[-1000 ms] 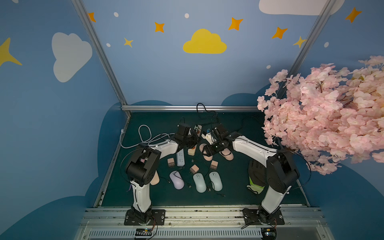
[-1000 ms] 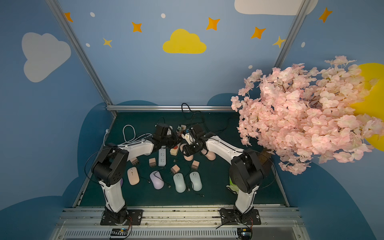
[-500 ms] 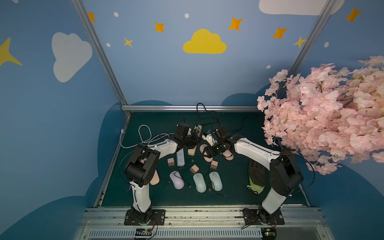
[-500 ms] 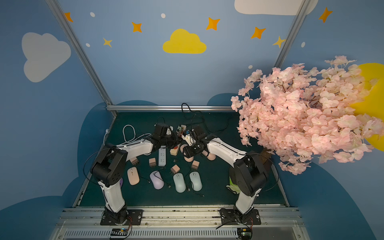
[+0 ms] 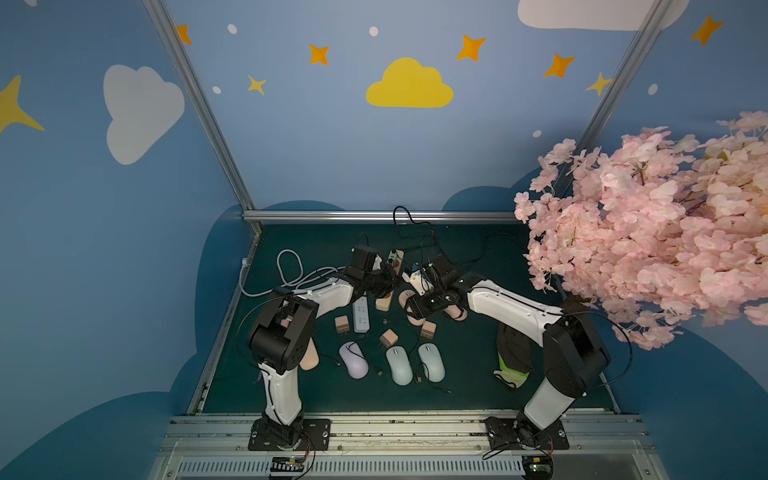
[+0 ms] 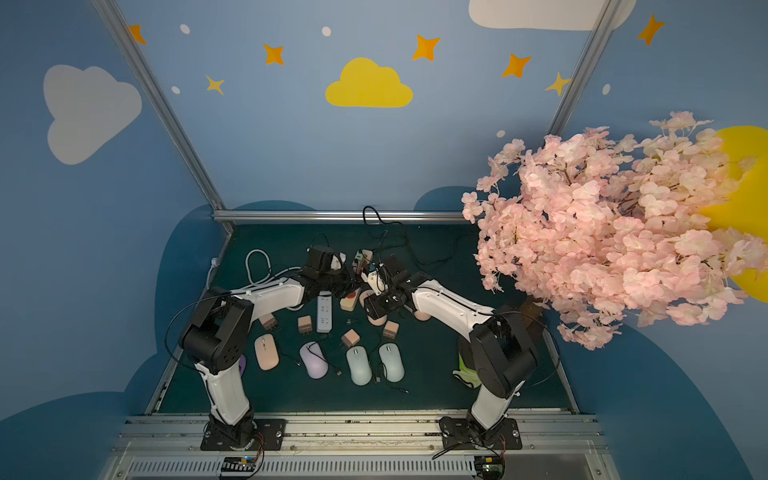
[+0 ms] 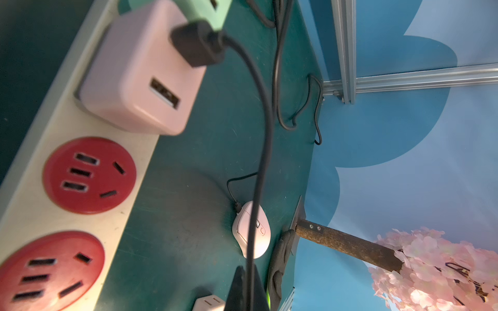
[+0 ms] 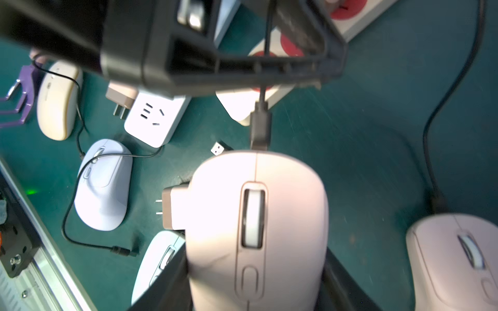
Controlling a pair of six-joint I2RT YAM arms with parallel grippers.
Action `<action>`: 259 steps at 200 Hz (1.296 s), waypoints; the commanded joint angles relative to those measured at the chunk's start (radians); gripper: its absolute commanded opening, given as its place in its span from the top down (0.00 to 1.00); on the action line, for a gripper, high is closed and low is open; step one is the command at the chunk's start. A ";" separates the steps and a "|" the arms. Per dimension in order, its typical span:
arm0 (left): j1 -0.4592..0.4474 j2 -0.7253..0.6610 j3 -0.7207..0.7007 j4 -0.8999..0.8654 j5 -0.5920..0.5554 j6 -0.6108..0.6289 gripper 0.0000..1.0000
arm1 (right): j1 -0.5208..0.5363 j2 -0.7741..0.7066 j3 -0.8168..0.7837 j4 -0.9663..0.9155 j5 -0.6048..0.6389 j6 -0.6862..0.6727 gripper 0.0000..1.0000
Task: Unplug the wireless mouse
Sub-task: Remove the power cord from the mouse, then place the power cord at the center of the board, then place the mouse at the center of the board.
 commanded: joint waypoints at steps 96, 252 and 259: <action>0.037 -0.027 0.028 0.036 0.031 0.098 0.96 | 0.072 -0.136 -0.029 -0.225 0.066 0.164 1.00; -0.035 -0.019 0.149 -0.419 -0.090 0.531 0.91 | 0.060 -0.185 -0.280 -0.387 0.149 0.398 1.00; -0.035 -0.019 0.146 -0.421 -0.094 0.532 0.90 | 0.059 -0.177 -0.288 -0.382 0.150 0.399 1.00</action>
